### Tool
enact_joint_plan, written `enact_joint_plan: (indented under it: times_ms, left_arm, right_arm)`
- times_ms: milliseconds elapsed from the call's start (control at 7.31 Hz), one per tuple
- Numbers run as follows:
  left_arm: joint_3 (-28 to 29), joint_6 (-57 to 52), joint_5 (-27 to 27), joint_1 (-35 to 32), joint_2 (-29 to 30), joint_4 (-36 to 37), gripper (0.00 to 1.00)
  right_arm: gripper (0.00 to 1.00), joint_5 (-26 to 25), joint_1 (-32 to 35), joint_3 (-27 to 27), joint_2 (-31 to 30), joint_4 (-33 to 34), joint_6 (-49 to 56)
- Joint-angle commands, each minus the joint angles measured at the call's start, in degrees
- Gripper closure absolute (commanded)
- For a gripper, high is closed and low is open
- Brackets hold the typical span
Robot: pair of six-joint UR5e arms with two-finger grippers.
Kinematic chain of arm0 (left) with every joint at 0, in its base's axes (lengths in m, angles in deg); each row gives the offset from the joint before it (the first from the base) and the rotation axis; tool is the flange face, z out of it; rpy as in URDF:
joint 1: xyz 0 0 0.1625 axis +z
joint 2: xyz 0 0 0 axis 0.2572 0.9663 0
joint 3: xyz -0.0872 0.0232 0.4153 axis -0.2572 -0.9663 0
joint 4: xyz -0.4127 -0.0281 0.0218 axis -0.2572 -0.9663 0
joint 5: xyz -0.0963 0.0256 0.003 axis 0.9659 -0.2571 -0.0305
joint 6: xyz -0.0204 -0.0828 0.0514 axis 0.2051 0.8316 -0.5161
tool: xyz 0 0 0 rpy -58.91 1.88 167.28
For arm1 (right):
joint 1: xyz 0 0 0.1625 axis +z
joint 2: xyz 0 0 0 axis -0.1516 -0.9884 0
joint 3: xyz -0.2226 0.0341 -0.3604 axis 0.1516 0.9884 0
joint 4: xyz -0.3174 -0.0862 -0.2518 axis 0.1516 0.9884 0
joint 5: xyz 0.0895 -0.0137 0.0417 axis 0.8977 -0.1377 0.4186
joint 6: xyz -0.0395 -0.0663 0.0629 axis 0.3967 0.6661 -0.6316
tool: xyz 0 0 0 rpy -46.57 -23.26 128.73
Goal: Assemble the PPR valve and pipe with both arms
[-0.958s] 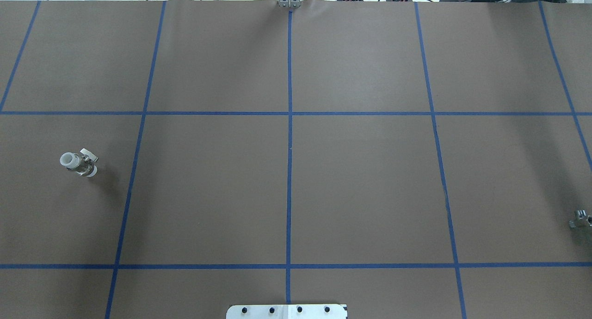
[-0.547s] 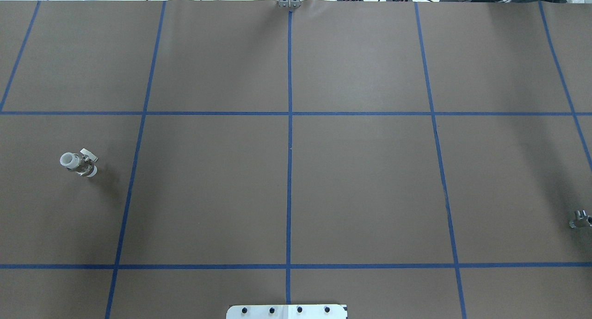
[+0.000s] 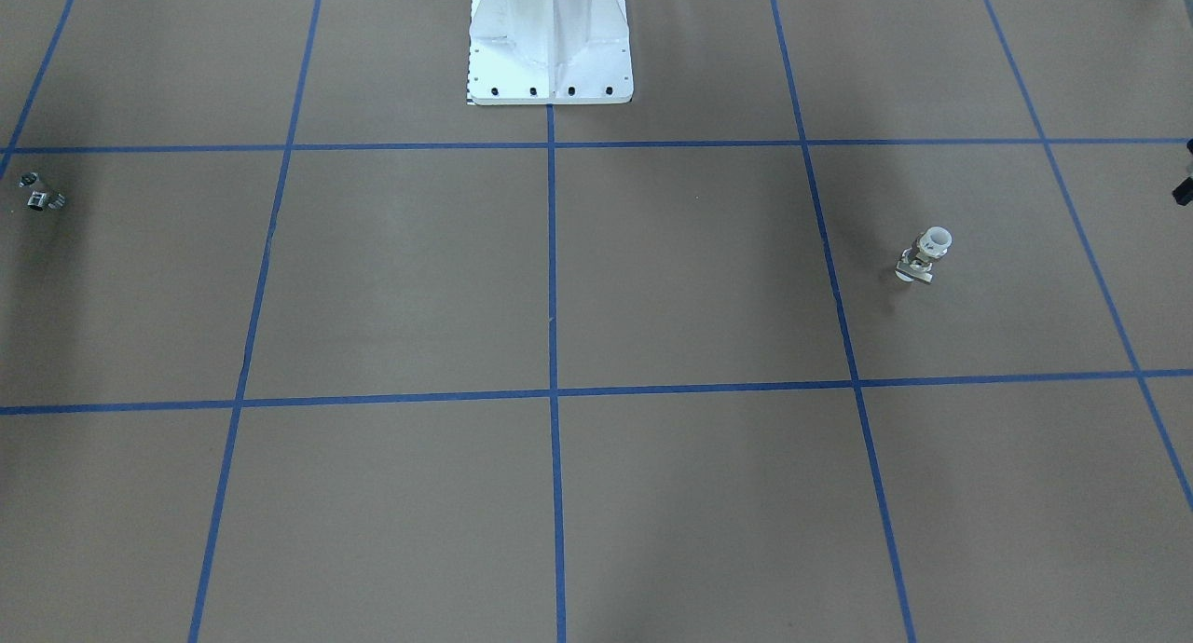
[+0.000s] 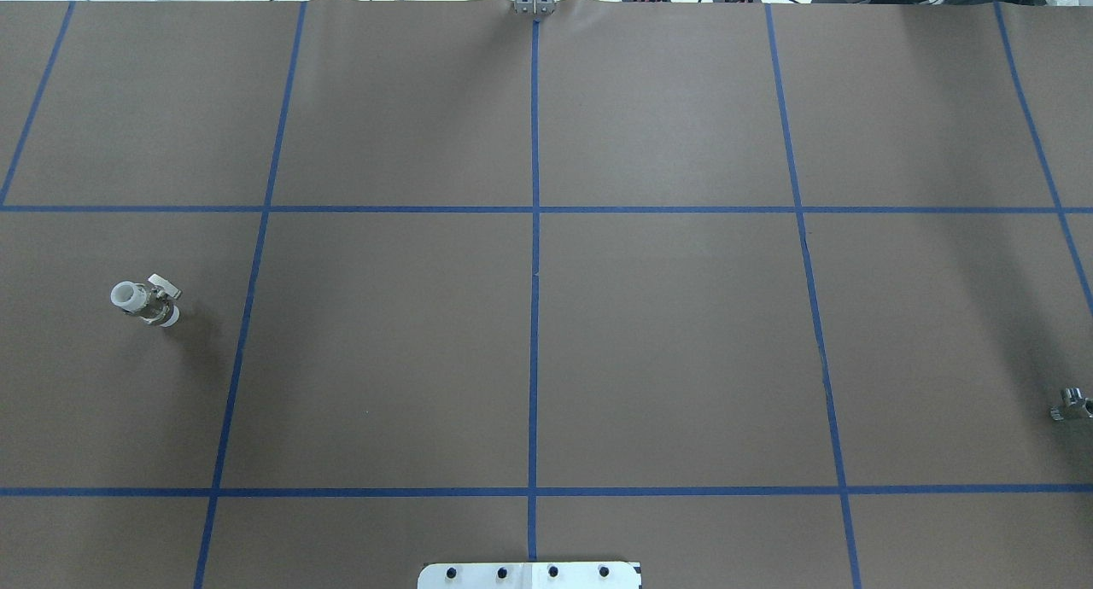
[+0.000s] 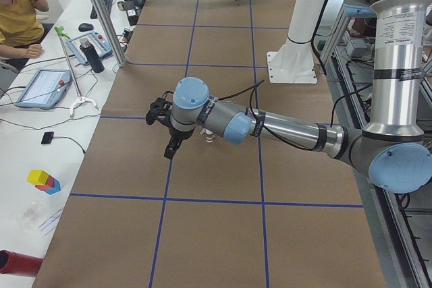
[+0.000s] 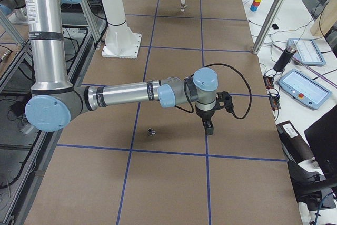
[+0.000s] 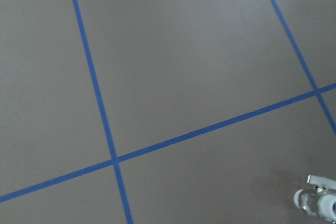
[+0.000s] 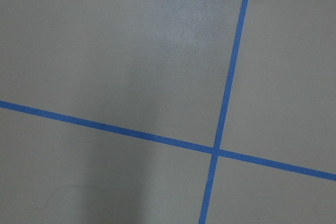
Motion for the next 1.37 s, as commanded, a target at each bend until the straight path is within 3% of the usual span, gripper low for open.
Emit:
enact_joint_plan:
  times_ms: [0, 684, 1232]
  left_arm:
    - [0.0, 6.6, -1.8, 8.7, 0.3, -3.7, 0.00]
    - [-1.2, 27.1, -18.8, 26.9, 0.4, -4.2, 0.00]
    - [-1.3, 27.5, -20.1, 31.4, 0.0, -4.1, 0.00]
  right_arm:
    - [0.00, 0.1, -0.1, 0.0, -0.3, 0.0, -0.1]
    - [0.00, 0.1, -0.1, 0.1, -0.3, 0.0, -0.3]
    - [0.00, 0.1, -0.1, 0.1, -0.3, 0.0, -0.3]
